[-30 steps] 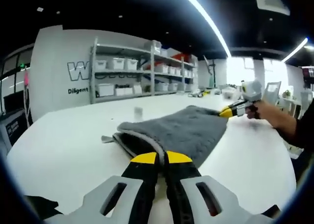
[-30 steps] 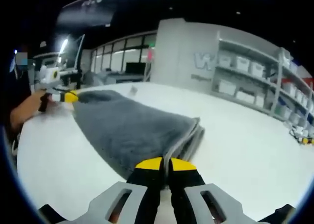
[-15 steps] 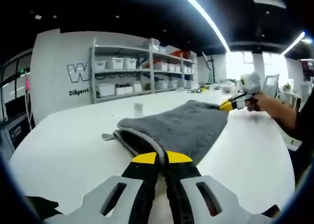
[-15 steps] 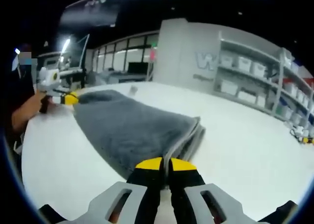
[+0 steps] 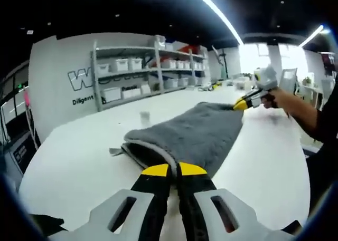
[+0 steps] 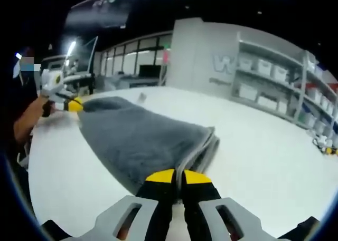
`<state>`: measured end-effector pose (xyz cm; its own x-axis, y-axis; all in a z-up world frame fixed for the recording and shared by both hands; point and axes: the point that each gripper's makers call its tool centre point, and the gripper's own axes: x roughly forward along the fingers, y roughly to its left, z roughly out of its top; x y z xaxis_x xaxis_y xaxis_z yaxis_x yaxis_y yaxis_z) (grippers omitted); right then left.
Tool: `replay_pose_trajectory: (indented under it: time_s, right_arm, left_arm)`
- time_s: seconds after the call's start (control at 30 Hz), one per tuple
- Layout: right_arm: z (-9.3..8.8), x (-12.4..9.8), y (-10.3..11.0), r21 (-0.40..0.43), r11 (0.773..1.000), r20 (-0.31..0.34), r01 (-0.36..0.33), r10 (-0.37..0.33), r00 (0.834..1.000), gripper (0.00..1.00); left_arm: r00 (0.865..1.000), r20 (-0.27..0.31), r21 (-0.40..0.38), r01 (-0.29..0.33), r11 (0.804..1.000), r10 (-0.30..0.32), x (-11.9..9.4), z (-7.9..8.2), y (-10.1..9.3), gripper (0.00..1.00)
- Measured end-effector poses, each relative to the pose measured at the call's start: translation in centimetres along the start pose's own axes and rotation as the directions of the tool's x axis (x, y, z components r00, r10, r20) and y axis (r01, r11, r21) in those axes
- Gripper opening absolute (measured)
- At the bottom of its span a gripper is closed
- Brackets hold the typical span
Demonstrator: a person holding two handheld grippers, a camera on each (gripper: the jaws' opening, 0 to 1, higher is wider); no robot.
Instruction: Open the folded towel by lifting each exposed corner and separating the folded layers until the towel lies flat within the target outline without major curled edges
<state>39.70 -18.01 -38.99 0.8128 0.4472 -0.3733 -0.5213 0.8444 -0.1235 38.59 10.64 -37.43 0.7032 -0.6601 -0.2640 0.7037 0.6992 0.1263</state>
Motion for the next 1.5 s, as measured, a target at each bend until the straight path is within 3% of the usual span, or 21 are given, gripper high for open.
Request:
replay_pose_trajectory:
  time_s: [1.03,1.5]
  right_arm:
    - [-0.8,-0.4,0.0,0.007,1.0,-0.013,0.007,-0.007,1.0,0.0]
    - [-0.6,-0.6,0.2,-0.005,1.0,-0.026,0.003,-0.003,1.0,0.0]
  left_arm:
    - [0.998,-0.01,-0.049,0.065,0.997,-0.065,-0.8,-1.2,-1.5,0.05]
    - [0.999,0.012,-0.086,0.051,0.995,-0.05,-0.9,-1.2,-1.1,0.07]
